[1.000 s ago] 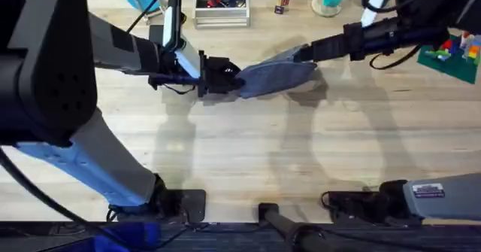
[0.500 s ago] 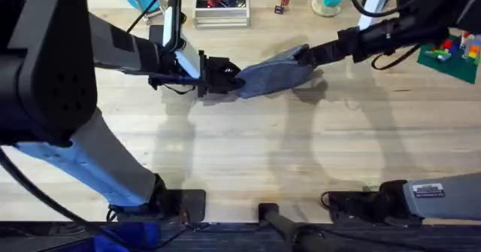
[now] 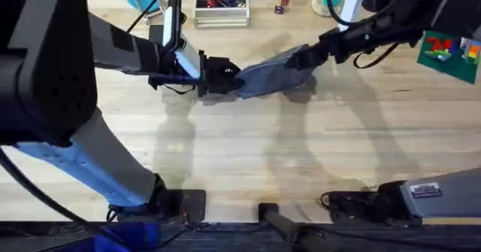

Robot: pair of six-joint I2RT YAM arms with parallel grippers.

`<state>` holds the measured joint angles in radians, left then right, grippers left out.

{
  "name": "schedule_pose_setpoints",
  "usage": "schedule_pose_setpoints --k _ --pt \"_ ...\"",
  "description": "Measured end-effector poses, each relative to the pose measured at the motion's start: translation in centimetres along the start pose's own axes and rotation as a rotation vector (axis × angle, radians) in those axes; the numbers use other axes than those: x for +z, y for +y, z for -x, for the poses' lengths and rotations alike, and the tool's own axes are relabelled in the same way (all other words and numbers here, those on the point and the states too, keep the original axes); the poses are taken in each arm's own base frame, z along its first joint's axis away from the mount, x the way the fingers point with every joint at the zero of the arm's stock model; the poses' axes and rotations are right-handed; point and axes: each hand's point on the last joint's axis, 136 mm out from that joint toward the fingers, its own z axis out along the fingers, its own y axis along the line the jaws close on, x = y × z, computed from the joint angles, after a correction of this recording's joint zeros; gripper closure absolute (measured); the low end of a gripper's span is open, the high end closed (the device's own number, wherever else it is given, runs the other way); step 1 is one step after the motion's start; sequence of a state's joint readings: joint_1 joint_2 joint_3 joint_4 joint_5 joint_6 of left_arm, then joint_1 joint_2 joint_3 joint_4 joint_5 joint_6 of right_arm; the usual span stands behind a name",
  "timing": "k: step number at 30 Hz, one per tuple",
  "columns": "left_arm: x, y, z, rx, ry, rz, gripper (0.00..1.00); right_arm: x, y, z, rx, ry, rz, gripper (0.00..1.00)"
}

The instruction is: Unzip the bag, pick up the pens from the table one at a time and place them inside, then zip the bag closed.

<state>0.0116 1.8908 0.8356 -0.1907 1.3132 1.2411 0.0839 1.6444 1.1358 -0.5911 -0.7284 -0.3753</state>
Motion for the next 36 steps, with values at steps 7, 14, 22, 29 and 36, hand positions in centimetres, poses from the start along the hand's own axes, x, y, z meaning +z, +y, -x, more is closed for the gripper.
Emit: schedule_pose_setpoints --k 7,14,22,29,36 --pt "0.0 0.0 0.0 0.000 0.000 0.000 0.959 0.1 0.0 0.2 -0.012 -0.006 -0.004 0.005" --pt "0.0 0.0 0.0 0.000 0.000 0.000 0.959 1.2 -0.7 -0.6 0.014 0.023 0.008 0.005" --pt "0.0 0.0 0.0 0.000 0.000 0.000 0.959 2.6 0.3 -0.5 -0.021 0.040 0.033 0.004" --pt "0.0 0.0 0.0 0.000 0.000 0.000 0.959 3.5 1.8 -0.6 -0.052 0.060 0.060 0.004" --pt "0.0 0.0 0.0 0.000 0.000 0.000 0.959 3.2 2.7 -0.2 -0.035 0.031 0.128 0.005"
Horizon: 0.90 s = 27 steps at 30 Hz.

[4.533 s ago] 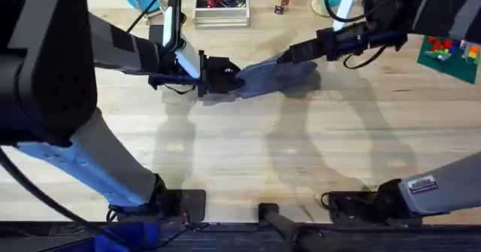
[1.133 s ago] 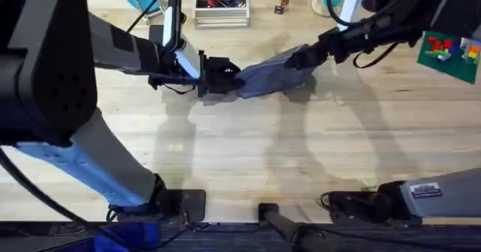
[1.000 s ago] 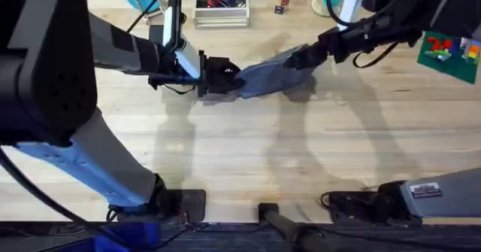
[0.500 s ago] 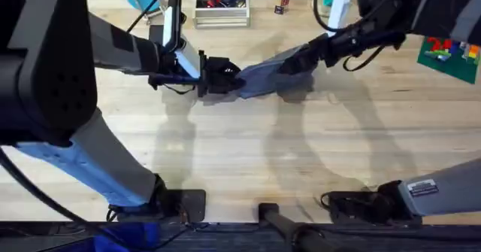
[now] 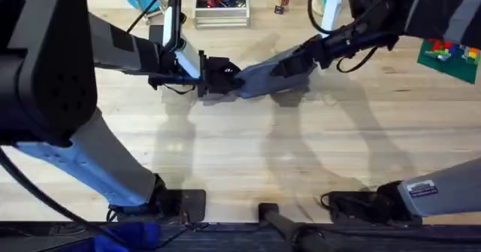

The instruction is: Unzip the bag, pick up the pens from the table one at a time and place them inside, then zip the bag closed.

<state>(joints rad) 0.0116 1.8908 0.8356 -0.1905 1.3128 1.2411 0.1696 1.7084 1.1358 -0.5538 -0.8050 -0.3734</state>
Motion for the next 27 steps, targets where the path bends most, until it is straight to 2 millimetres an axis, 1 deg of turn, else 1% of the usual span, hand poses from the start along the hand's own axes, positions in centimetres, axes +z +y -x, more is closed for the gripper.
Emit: schedule_pose_setpoints --k 15,27 --pt "0.0 0.0 0.0 -0.004 -0.001 -0.001 0.959 -2.7 1.6 0.8 0.119 -0.114 0.195 0.005" --pt "-0.2 0.0 -0.1 -0.009 0.000 0.005 0.959 -3.5 2.9 1.6 0.182 -0.160 0.304 0.005"
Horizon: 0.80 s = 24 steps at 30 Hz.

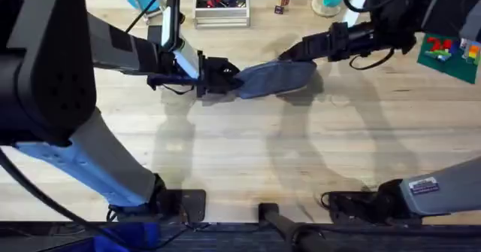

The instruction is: Unzip the bag, pick up the pens from the table one at a time and place them inside, then zip the bag closed.

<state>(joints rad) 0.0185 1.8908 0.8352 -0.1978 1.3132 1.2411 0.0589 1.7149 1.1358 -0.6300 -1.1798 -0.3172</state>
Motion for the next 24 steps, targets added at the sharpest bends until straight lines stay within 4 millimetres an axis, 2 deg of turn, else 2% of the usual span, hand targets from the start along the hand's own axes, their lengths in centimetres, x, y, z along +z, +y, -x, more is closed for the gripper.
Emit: schedule_pose_setpoints --k 10,13,16,24 --pt "-0.3 0.1 -0.1 -0.007 0.001 0.009 0.959 -0.2 1.8 0.7 0.016 -0.039 0.113 0.005" --pt "0.1 0.0 0.0 0.001 -0.002 -0.002 0.959 -0.3 3.9 1.2 0.018 -0.065 0.227 0.005" --pt "0.1 -0.1 0.1 0.002 -0.002 -0.004 0.959 -0.3 4.9 1.4 0.023 -0.076 0.284 0.005" --pt "0.1 -0.1 0.1 0.002 -0.002 -0.003 0.959 -1.3 5.2 1.9 0.046 -0.110 0.318 0.005"
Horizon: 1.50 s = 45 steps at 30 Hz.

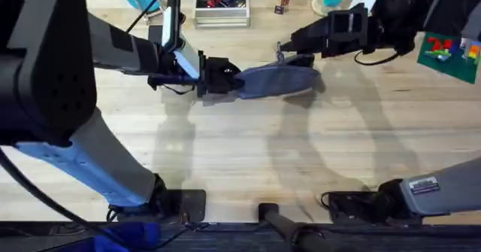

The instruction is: Unzip the bag, pick up the pens from the table one at a time and place them inside, then zip the bag closed.

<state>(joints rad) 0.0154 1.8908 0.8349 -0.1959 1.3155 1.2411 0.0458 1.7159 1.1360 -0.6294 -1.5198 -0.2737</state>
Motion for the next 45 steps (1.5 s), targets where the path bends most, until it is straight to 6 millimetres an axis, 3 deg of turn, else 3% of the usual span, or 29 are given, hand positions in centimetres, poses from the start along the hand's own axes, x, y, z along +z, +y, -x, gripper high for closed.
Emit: schedule_pose_setpoints --k 10,19,24,35,45 --pt "0.0 0.0 0.0 0.000 0.000 0.000 0.959 0.0 0.2 0.0 -0.010 0.004 -0.011 0.006" --pt "0.0 0.0 0.0 0.000 0.000 0.000 0.959 0.2 3.9 0.3 -0.184 0.032 -0.121 0.005" --pt "0.0 0.0 0.0 0.000 0.000 0.000 0.959 -0.1 4.9 0.4 -0.234 0.035 -0.223 0.004" --pt "0.0 0.0 0.0 0.000 0.000 0.000 0.959 1.0 4.9 -0.9 -0.309 0.107 -0.529 0.004" --pt "0.0 0.0 0.0 0.000 0.000 0.000 0.959 1.6 2.5 -2.5 -0.238 0.166 -0.787 0.004"
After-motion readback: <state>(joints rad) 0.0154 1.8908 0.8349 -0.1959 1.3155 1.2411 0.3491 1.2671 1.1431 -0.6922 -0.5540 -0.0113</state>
